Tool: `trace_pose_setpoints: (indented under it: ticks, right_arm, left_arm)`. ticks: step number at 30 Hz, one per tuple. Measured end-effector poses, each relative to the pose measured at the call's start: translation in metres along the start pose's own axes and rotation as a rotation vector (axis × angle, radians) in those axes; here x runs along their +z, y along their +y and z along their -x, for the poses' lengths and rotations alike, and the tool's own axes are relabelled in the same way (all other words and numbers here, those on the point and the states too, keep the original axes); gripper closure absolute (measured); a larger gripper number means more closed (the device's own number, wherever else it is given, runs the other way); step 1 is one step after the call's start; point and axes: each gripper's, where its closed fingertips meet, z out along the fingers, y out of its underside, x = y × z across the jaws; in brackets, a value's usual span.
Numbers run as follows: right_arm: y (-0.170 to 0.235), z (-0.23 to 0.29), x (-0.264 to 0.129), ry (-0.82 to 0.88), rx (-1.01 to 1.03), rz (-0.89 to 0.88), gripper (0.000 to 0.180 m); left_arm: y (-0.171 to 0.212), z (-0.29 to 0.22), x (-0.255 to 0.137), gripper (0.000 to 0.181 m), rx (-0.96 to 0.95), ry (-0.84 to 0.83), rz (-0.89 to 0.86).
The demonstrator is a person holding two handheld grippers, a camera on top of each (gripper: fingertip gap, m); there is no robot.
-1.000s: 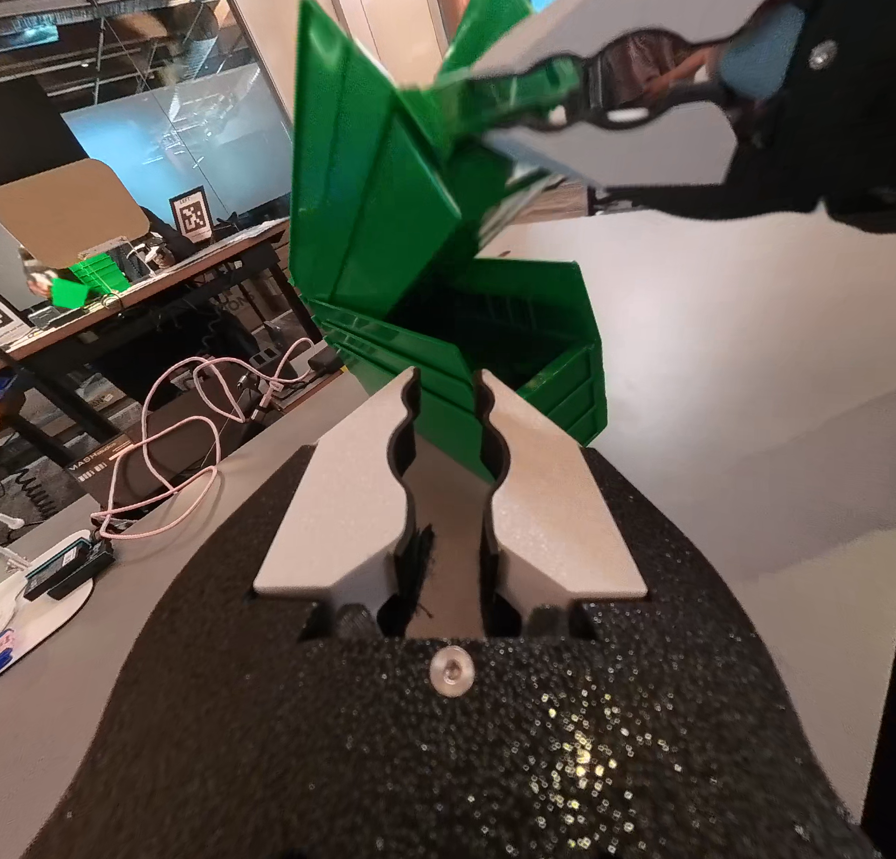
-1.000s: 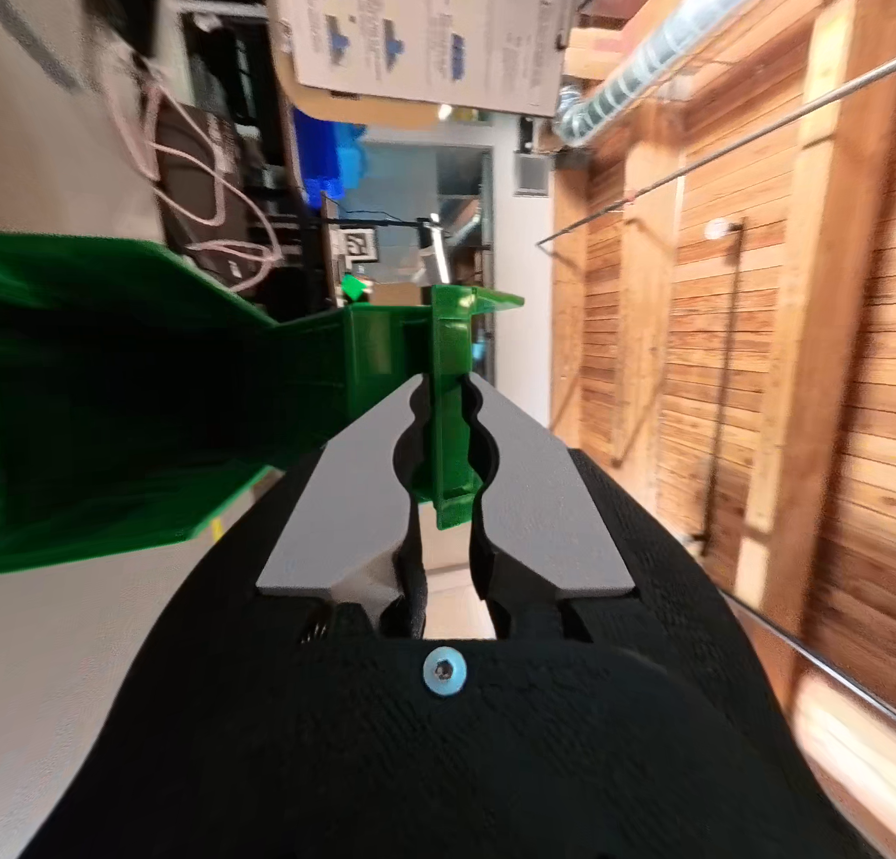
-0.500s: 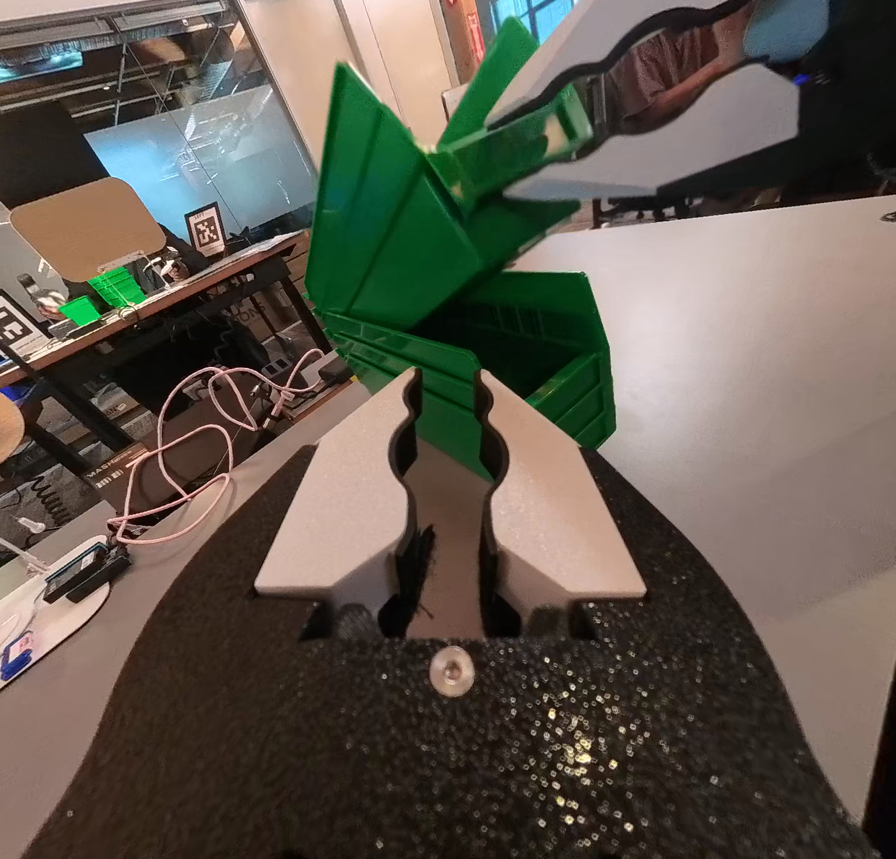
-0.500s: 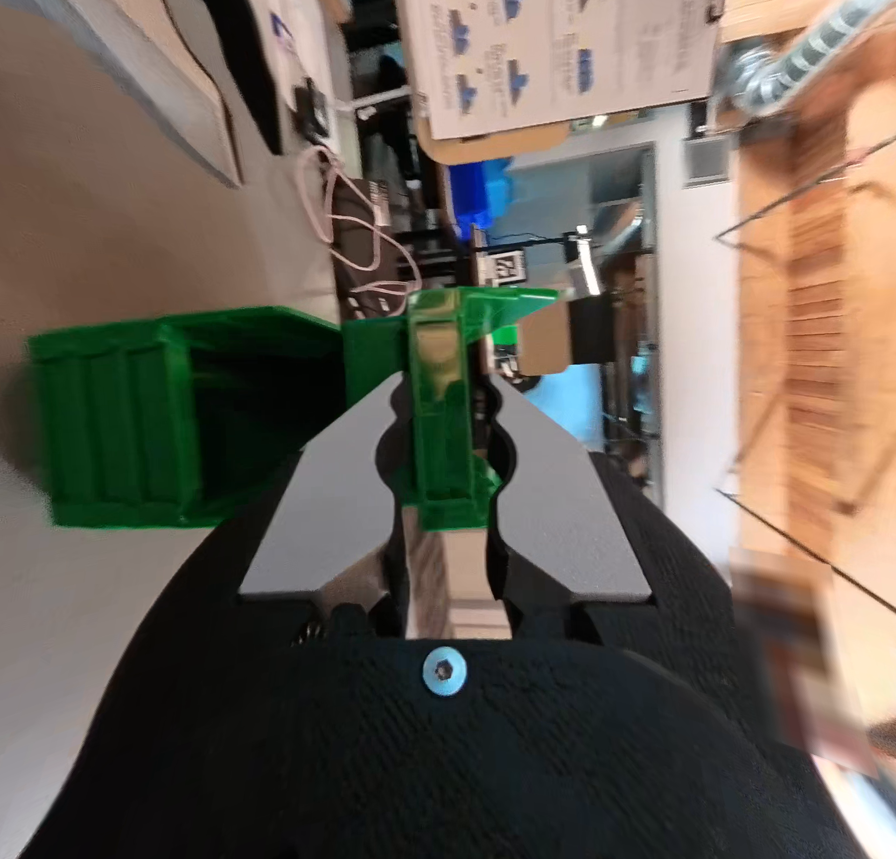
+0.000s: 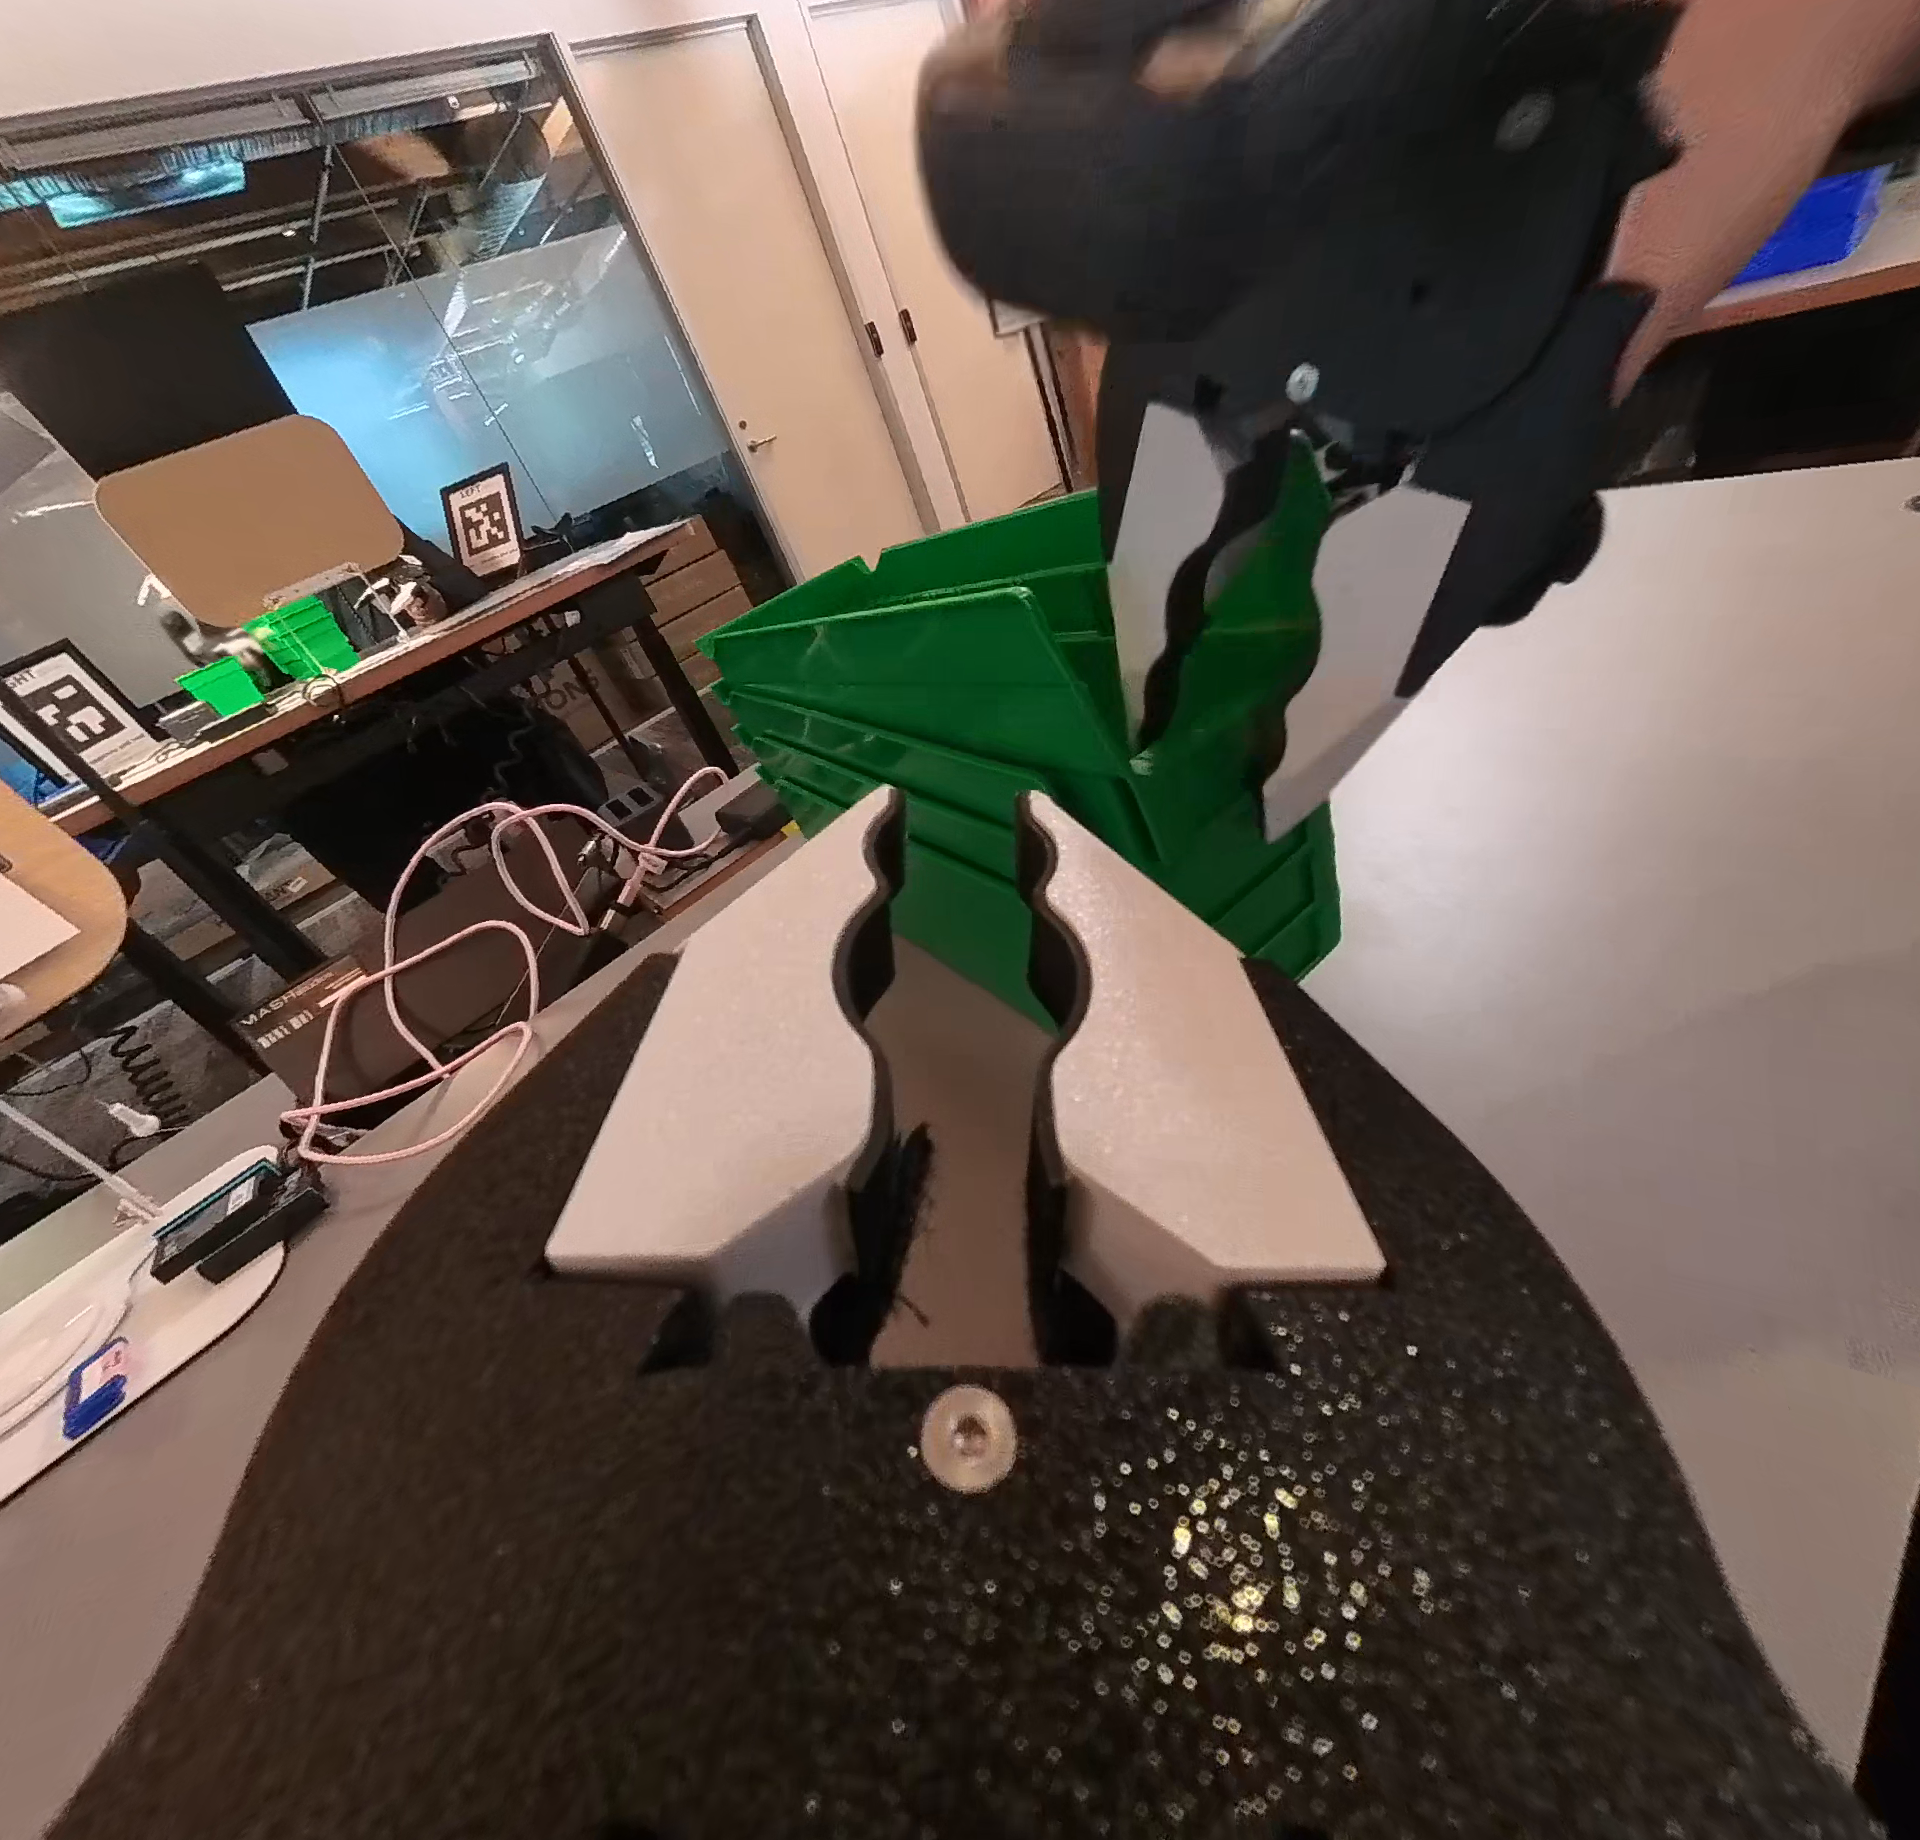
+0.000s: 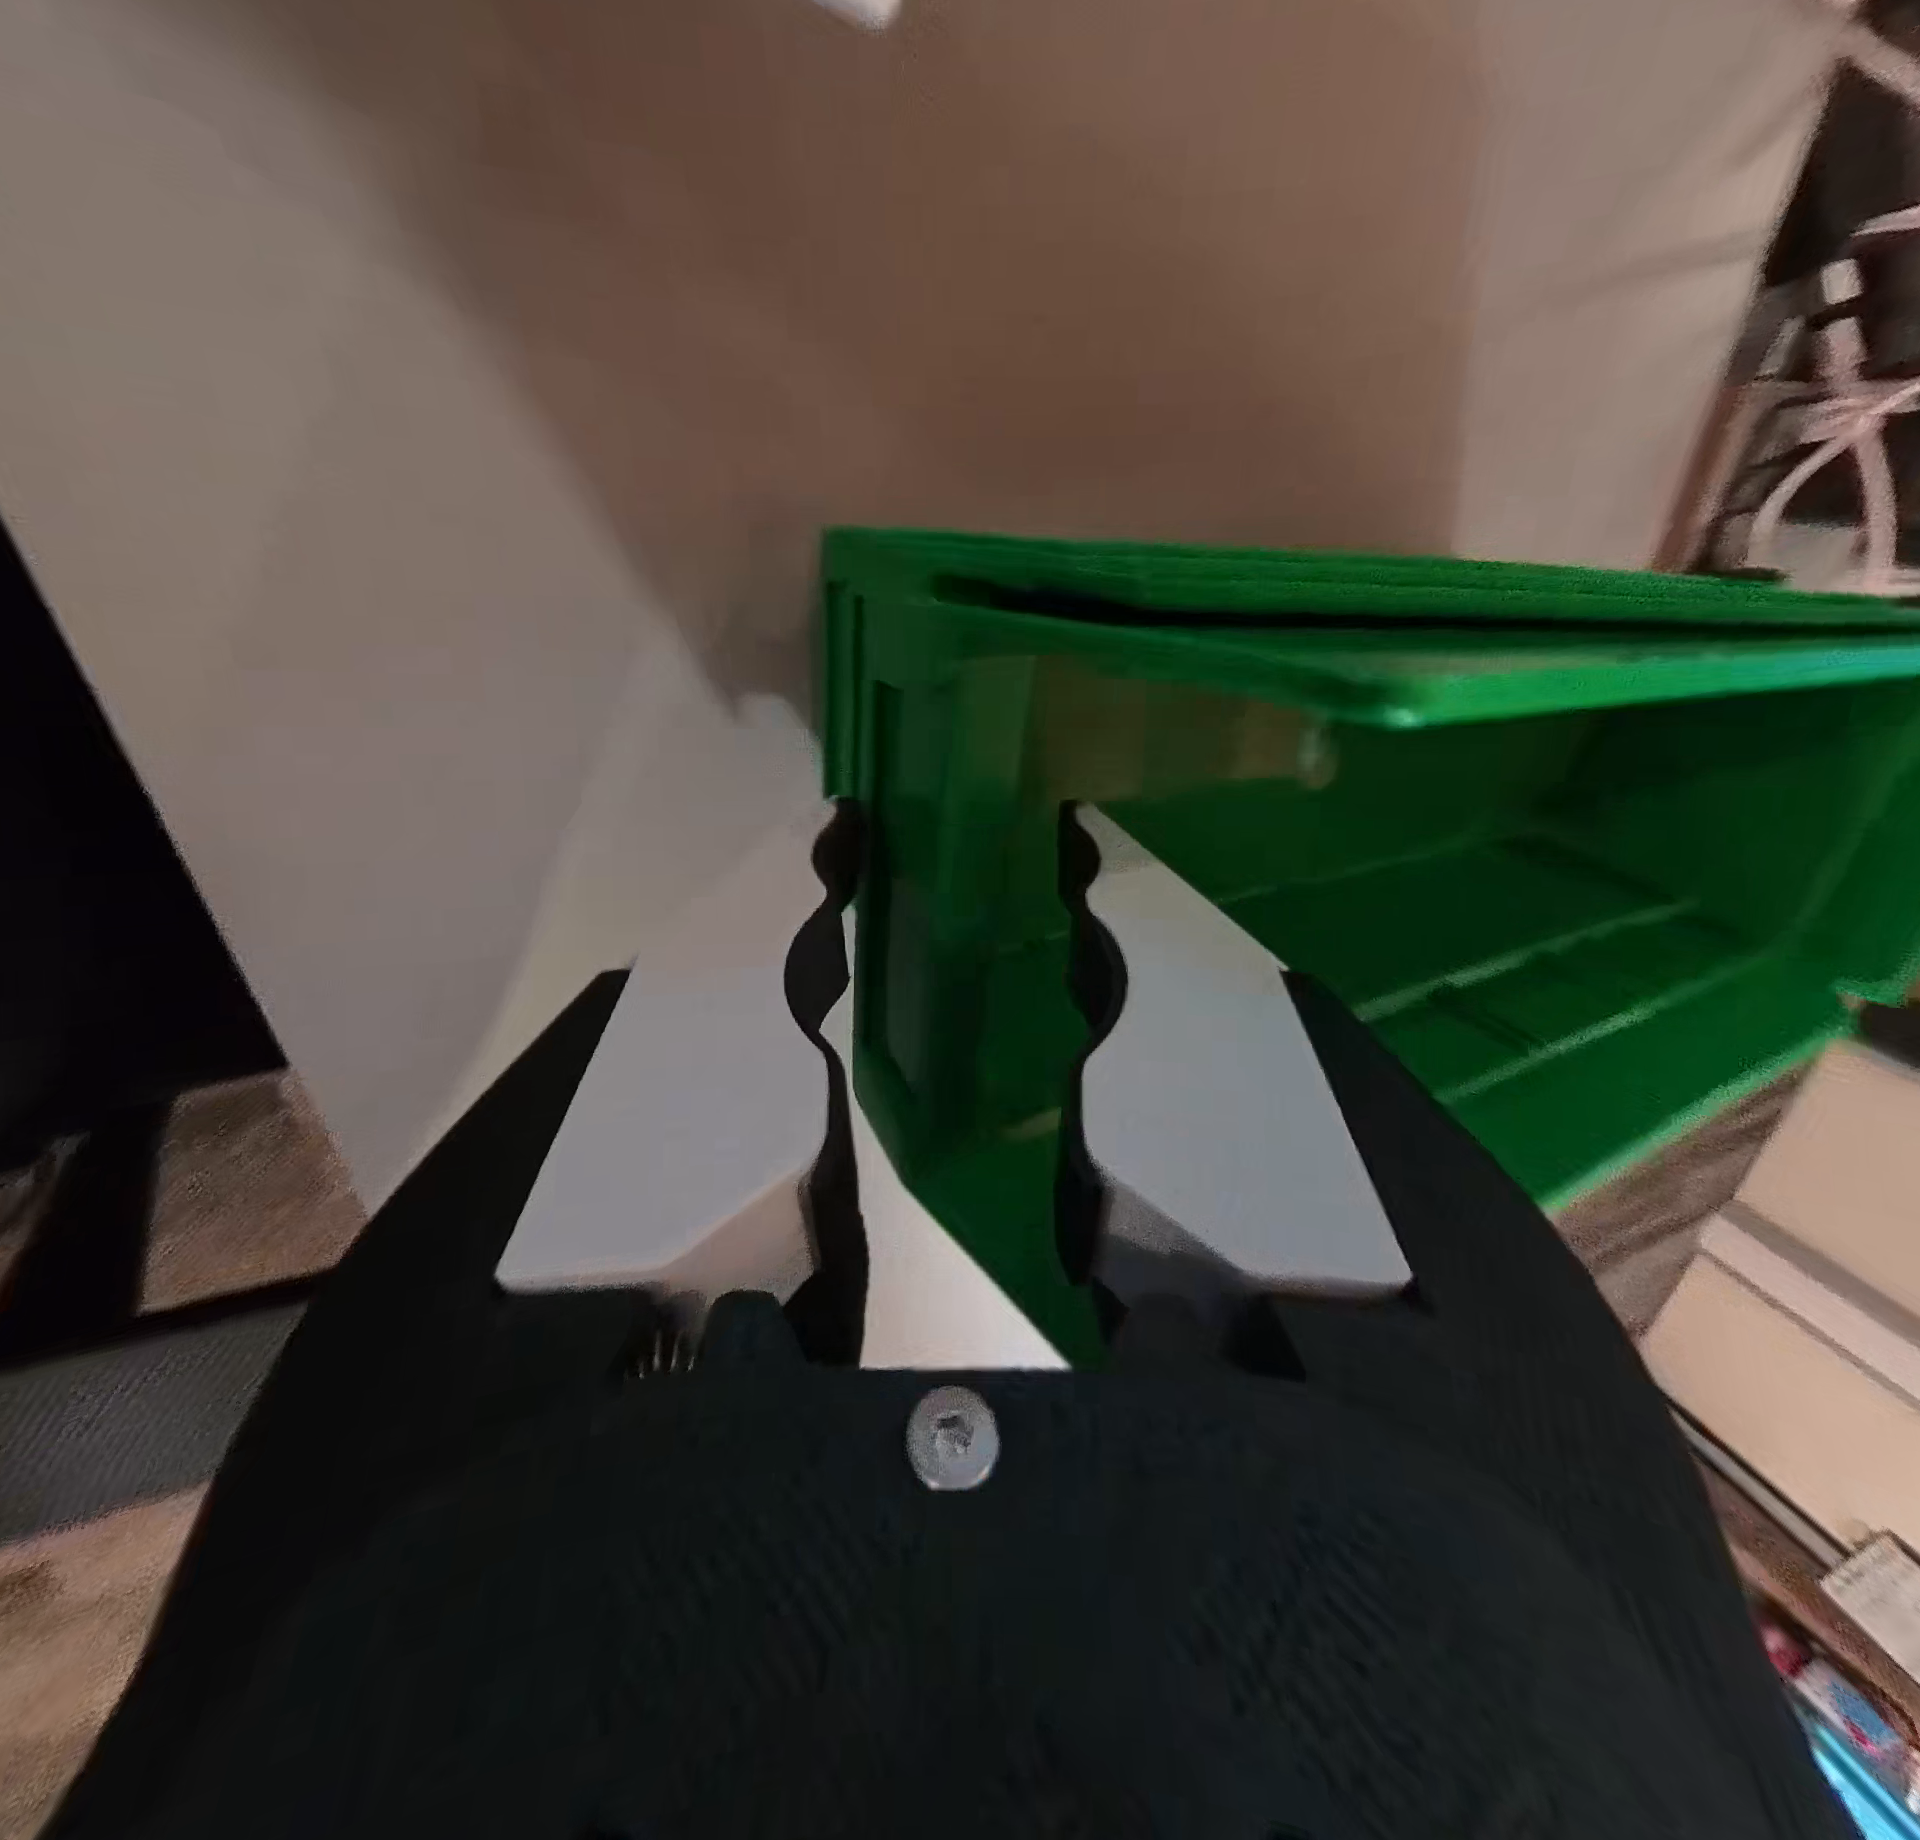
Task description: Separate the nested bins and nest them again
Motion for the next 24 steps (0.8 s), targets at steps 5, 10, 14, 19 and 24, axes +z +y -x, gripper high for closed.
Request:
trace_pose_setpoints:
  ticks: [5,10,14,19,24]
  right_arm:
    - [0.005,0.009,0.014,-0.132,-0.004,0.09,0.157]
    - [0.011,-0.001,-0.008,-0.137,0.017,0.079,0.157]
    - [0.014,-0.015,-0.029,-0.045,-0.002,0.033,0.156]
    - [0.021,-0.052,-0.061,0.217,-0.072,-0.008,0.156]
    - [0.056,-0.077,-0.102,0.354,-0.077,-0.018,0.156]
  left_arm:
    - [-0.001,0.001,-0.002,0.163,0.001,-0.002,-0.006]
    - [-0.002,0.003,-0.004,0.163,-0.007,0.002,-0.014]
    - [0.001,0.004,-0.002,0.163,-0.02,0.006,-0.009]
    - [0.005,0.002,0.001,0.163,-0.02,0.012,0.003]
    - [0.008,0.002,0.001,0.163,-0.012,0.009,0.016]
